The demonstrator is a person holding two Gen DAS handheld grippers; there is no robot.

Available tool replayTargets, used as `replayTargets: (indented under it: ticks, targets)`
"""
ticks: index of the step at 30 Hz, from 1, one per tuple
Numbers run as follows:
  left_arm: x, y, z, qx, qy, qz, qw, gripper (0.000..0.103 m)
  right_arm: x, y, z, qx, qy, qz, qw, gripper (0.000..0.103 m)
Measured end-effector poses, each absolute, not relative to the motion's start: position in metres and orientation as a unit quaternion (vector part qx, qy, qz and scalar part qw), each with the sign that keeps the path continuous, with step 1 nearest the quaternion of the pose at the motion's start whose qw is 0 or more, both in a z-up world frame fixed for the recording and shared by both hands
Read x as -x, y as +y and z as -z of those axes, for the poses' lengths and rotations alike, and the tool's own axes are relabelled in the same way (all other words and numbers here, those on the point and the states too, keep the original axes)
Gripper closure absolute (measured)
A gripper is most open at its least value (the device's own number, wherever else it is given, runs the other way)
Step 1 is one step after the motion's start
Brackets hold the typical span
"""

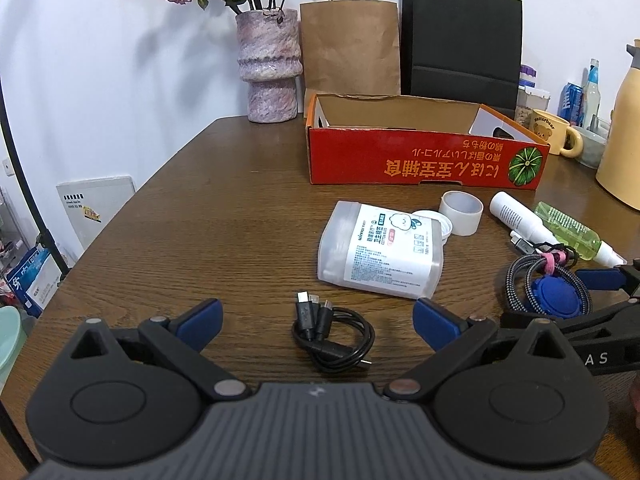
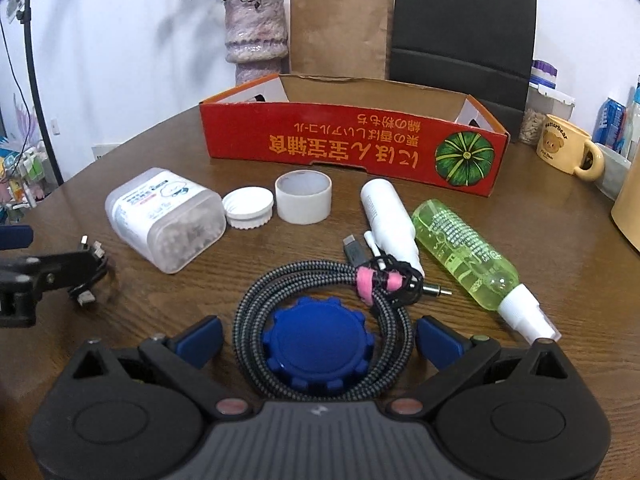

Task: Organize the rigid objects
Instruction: 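Close the left gripper on the black USB cable while the right grips the coiled cable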

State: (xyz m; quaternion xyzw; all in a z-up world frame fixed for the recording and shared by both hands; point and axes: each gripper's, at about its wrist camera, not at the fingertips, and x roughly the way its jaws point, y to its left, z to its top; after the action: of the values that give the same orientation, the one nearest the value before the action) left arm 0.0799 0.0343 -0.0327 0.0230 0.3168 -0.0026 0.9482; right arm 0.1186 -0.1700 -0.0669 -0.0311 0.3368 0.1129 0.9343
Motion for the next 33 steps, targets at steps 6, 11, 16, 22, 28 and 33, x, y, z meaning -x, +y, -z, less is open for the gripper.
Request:
replayTargets:
  ticks: [6,11,16,22,28,33]
  targets:
    - [-0.081,0.033,0.033,-0.025,0.319,0.002,0.947,0.0,-0.11,-0.17,0.067,0.036,0.317,-0.107,0.942,0.013]
    - [-0.082,0.032,0.037,-0.027,0.326,0.004,0.945,0.0,-0.095,-0.171,0.06,0.043,0.275,-0.102,0.955,0.013]
    - [-0.086,0.029,0.042,-0.031,0.337,0.008,0.941,0.0,-0.084,-0.175,0.054,0.036,0.241,-0.095,0.965,0.014]
    - [-0.093,0.03,0.05,-0.023,0.354,0.009,0.935,0.0,-0.079,-0.177,0.051,0.031,0.226,-0.094,0.969,0.014]
    - [-0.099,0.034,0.057,-0.007,0.366,-0.002,0.931,0.0,-0.075,-0.176,0.051,0.03,0.217,-0.095,0.971,0.014]
    - [-0.101,0.033,0.059,-0.003,0.363,-0.004,0.932,0.0,-0.074,-0.175,0.05,0.03,0.215,-0.097,0.971,0.014]
